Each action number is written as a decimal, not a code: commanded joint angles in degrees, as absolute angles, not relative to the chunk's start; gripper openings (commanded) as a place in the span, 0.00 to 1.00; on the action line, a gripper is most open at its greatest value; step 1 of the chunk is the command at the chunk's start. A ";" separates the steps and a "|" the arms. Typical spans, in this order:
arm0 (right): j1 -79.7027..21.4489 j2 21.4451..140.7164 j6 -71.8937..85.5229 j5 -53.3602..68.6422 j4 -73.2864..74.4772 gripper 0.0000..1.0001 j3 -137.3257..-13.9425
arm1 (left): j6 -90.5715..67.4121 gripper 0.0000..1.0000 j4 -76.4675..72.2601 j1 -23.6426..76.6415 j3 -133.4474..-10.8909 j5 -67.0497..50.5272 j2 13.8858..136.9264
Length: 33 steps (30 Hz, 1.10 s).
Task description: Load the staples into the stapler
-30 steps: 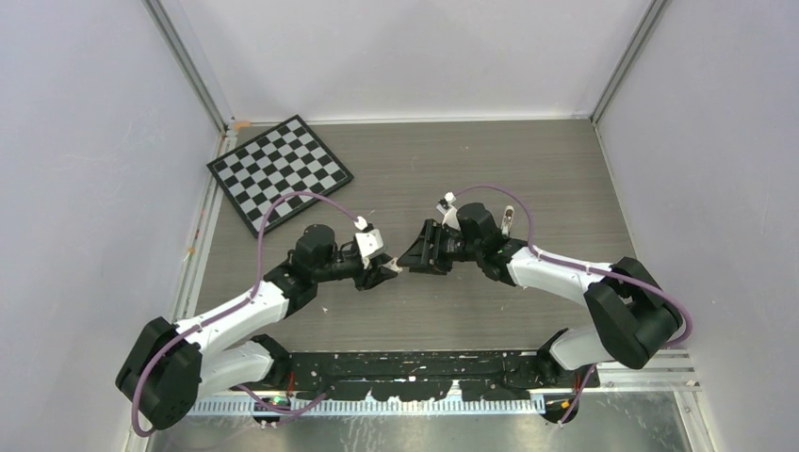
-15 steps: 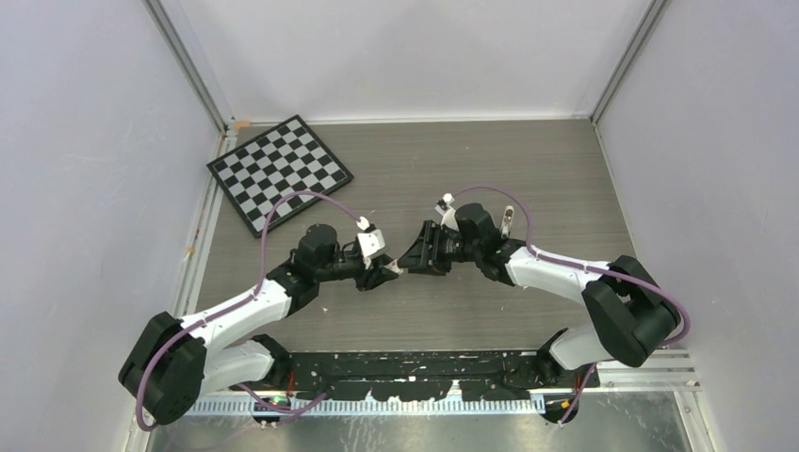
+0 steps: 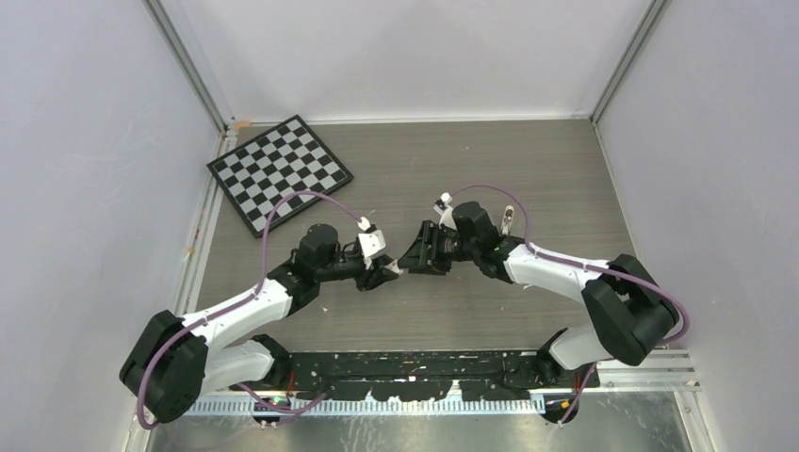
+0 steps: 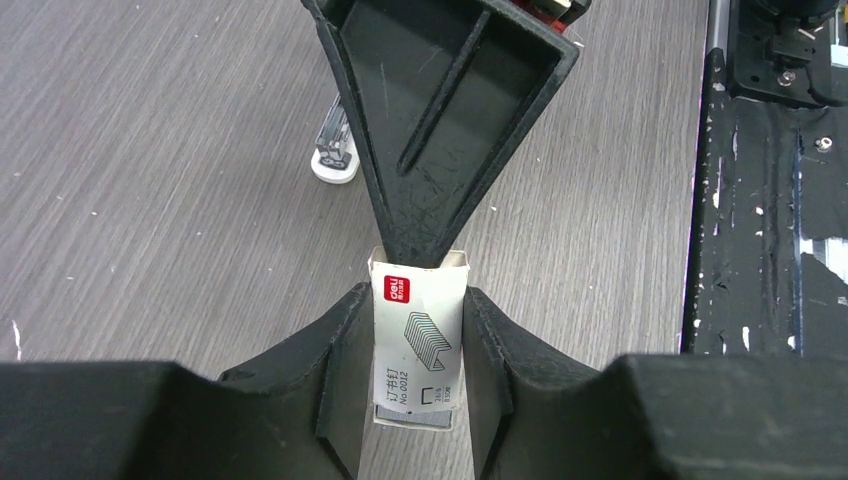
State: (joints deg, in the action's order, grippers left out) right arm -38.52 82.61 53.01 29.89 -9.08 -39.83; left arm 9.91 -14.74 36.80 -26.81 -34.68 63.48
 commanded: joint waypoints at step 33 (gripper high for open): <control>-41.03 83.31 53.61 27.82 -3.28 0.55 -48.17 | 15.12 0.38 -17.02 37.81 -29.26 -35.44 63.54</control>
State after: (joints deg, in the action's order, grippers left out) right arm -40.03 82.28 53.08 27.35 -0.62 -45.76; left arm 13.98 -13.93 37.45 -27.27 -34.59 63.53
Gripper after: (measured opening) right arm 0.570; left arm 0.377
